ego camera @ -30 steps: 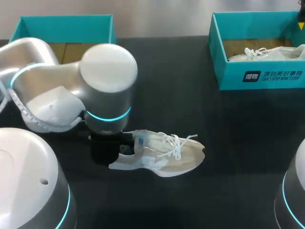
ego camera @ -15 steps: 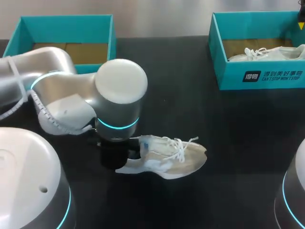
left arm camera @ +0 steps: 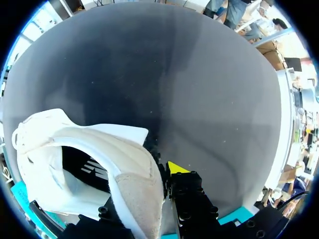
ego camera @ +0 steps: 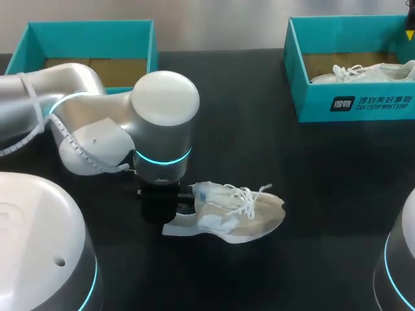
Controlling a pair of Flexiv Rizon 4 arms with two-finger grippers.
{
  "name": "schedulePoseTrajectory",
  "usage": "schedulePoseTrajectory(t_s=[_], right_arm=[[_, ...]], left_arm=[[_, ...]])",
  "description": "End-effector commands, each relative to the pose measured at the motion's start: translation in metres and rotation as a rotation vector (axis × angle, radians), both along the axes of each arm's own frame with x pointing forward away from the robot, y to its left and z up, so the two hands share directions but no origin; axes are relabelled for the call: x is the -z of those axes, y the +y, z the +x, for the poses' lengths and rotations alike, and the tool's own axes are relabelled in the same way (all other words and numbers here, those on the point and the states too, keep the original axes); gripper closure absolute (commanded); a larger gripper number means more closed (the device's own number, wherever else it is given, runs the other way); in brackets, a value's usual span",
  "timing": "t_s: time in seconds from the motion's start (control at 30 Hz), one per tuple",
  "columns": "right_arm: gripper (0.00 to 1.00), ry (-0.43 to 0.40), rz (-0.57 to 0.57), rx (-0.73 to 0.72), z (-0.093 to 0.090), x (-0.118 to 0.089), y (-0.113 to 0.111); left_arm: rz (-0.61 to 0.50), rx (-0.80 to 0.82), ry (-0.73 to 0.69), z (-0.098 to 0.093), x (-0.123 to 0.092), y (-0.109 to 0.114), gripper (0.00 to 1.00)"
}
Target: Take the shoe out of the shoebox, open the shoe tongue, remove and reinsert the insole, then place the shoe into the shoebox
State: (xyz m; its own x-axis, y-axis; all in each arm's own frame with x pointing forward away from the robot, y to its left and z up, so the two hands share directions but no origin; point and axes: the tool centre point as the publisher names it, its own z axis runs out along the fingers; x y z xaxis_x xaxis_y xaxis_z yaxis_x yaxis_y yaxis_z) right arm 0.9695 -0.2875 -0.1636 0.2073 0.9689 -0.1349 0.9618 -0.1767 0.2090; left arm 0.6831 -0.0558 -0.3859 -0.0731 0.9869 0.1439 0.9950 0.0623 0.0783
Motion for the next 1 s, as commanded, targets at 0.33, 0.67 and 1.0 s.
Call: schedulePoseTrajectory(t_s=[0.33,0.67,1.0], right_arm=[[0.0,-0.001,-0.001,0.001,-0.001,0.0,0.0],[0.0,-0.001,-0.001,0.001,-0.001,0.0,0.0],[0.0,-0.001,-0.001,0.001,-0.001,0.0,0.0]], left_arm=[[-0.022,0.013,0.025,0.0,0.007,-0.002,0.41],[-0.146,0.018,-0.04,-0.006,-0.046,0.001,0.0],[-0.404,-0.237,-0.051,-0.015,-0.111,0.025,0.0]])
